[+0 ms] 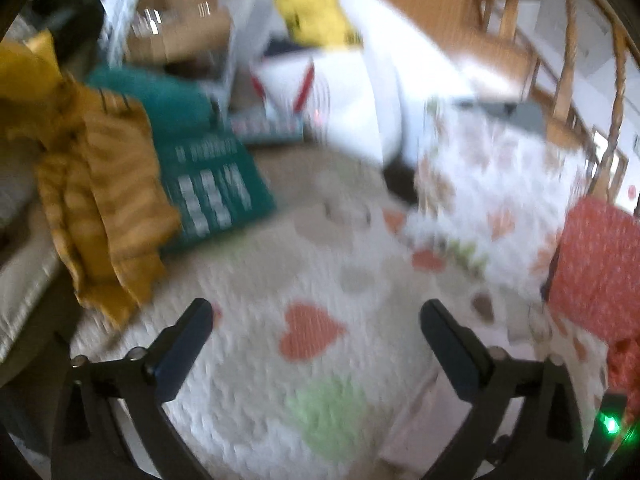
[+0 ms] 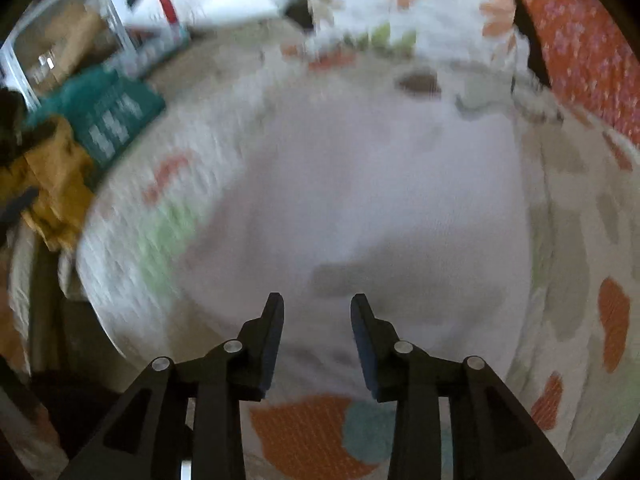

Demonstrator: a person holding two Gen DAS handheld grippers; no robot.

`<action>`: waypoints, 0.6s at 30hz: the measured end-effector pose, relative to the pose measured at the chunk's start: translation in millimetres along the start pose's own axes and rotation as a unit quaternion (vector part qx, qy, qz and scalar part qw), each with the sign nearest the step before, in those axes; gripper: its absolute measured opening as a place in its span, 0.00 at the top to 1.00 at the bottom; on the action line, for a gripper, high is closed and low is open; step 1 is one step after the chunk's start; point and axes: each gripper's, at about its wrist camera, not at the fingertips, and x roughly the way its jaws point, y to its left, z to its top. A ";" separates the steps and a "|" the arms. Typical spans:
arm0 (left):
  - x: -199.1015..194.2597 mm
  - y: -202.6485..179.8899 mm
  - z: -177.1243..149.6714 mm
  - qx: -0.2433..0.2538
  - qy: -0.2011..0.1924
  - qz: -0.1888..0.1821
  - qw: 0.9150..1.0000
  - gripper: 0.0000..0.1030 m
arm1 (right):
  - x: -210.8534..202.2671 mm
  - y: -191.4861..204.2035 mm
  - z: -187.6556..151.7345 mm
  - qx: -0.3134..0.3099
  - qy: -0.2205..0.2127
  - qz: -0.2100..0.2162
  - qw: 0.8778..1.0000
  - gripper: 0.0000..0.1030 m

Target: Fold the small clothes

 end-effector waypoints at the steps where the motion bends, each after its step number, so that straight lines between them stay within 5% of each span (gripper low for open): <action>1: -4.9 0.4 2.8 0.000 -0.016 -0.008 1.000 0.00 | 1.7 3.1 9.9 -0.005 -0.004 -0.005 1.000 0.63; 4: -5.3 1.5 7.4 0.002 -0.018 -0.047 0.999 0.00 | 24.0 13.7 43.0 -0.013 -0.008 -0.019 1.000 0.63; 8: 19.5 7.0 7.0 -0.006 0.057 -0.065 0.996 0.00 | 59.9 22.4 94.8 -0.024 -0.017 -0.059 0.998 0.63; 13: 40.6 23.7 9.7 -0.051 0.086 -0.040 0.994 0.00 | 121.6 14.5 148.3 -0.011 0.085 -0.091 0.992 0.63; 15: 46.5 29.2 13.2 -0.068 0.091 -0.042 0.993 0.00 | 154.5 11.4 157.5 -0.020 0.151 -0.095 0.984 0.83; 18: 48.7 31.0 13.4 -0.073 0.093 -0.040 0.992 0.00 | 175.7 15.3 174.4 -0.034 0.152 -0.116 0.981 0.84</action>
